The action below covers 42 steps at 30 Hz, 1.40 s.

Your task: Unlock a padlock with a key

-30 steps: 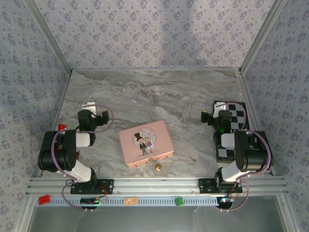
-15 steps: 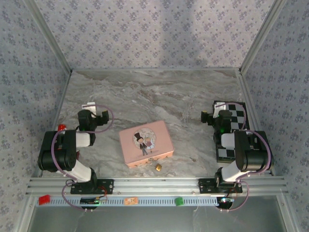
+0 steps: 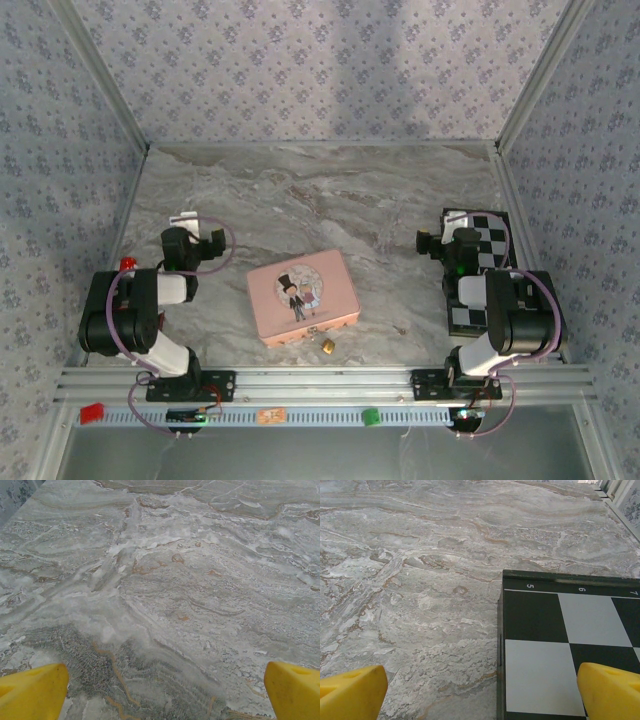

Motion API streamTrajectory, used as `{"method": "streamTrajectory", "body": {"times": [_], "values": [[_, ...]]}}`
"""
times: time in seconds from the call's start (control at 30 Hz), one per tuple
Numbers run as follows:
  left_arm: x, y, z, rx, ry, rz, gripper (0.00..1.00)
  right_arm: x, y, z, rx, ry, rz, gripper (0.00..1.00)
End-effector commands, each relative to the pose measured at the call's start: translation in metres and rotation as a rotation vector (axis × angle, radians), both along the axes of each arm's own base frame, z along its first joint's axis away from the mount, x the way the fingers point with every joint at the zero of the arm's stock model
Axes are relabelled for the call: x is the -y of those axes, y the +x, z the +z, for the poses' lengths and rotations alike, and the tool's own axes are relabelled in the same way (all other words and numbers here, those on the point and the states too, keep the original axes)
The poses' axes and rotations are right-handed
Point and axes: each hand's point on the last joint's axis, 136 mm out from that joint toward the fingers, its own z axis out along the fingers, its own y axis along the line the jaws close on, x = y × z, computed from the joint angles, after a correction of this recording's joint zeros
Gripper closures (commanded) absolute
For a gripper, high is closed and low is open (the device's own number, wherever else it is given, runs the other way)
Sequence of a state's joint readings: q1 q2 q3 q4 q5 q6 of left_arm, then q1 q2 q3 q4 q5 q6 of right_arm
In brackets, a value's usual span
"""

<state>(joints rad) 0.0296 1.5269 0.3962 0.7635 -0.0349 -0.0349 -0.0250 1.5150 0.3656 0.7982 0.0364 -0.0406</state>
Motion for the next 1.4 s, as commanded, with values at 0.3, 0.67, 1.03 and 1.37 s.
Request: {"method": "streamTrajectory", "body": {"times": [0.3, 0.67, 1.03, 1.37], "values": [[0.000, -0.008, 0.057, 0.077, 0.027, 0.064, 0.00, -0.015, 0.001, 0.038, 0.055, -0.025, 0.068, 0.01], [-0.022, -0.081, 0.164, 0.117, -0.281, 0.384, 0.00, -0.080, -0.045, 0.154, 0.159, 0.097, 0.284, 0.01], [0.058, -0.138, 0.145, -0.136, -0.566, 0.029, 0.00, -0.060, -0.115, 0.175, 0.099, 0.623, 0.010, 0.01], [0.125, -0.185, 0.123, -0.439, -0.443, -0.192, 0.00, -0.072, -0.129, 0.167, -0.040, 0.586, 0.070, 0.01]]}}
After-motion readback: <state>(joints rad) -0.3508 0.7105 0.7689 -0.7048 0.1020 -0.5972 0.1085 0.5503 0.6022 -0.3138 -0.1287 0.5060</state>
